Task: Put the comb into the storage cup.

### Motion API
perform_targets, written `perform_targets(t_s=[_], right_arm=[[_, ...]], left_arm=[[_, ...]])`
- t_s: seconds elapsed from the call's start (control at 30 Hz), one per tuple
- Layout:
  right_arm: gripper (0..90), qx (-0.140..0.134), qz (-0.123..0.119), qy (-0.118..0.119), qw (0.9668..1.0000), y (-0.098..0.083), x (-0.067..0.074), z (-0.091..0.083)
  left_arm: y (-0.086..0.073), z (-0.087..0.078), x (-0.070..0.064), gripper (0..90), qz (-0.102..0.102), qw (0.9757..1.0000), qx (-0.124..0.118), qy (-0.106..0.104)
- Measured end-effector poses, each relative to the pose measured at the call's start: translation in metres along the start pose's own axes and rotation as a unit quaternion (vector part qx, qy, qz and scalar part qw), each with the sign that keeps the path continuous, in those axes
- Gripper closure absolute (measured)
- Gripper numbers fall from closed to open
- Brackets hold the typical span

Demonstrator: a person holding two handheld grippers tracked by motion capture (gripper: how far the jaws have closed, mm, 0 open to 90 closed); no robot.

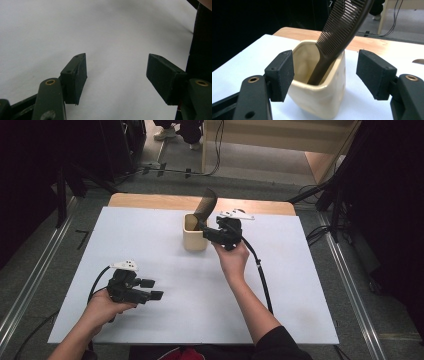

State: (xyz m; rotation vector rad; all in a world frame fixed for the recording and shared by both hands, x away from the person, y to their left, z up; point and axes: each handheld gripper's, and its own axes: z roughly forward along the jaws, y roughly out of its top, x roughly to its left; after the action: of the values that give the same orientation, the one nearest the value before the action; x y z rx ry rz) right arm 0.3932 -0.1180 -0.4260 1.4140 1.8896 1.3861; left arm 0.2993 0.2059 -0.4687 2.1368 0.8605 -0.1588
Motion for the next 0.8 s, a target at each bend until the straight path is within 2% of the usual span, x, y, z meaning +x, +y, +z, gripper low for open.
perform_targets(t_s=[0.1,0.27,0.5,0.57,0.67,0.8], right_arm=[[26.8,0.004,0.006,0.013,0.9999,-0.004,-0.003,-0.004],[26.1,0.006,-0.004,0.021,0.9997,-0.011,-0.003,-0.01],[26.0,0.02,-0.021,0.021,0.9994,-0.021,-0.001,-0.017],[25.9,0.023,-0.018,0.027,0.9992,-0.024,-0.003,-0.02],[25.9,0.012,-0.023,0.028,0.9993,-0.029,-0.005,-0.024],[25.9,0.016,-0.023,0.034,0.999,-0.033,-0.01,-0.029]], left_arm=[[0.0,0.0,0.0,34.1,0.0,1.0,-0.001,0.0],[0.0,-0.001,0.0,34.1,-0.001,1.0,-0.002,0.001],[0.0,-0.001,0.001,34.1,-0.002,1.0,-0.003,0.001],[0.0,-0.001,0.001,34.0,-0.002,1.0,-0.003,0.002],[0.0,-0.002,0.001,34.1,-0.002,1.0,-0.003,0.003],[0.0,-0.002,0.001,34.1,-0.002,1.0,-0.006,0.004]])
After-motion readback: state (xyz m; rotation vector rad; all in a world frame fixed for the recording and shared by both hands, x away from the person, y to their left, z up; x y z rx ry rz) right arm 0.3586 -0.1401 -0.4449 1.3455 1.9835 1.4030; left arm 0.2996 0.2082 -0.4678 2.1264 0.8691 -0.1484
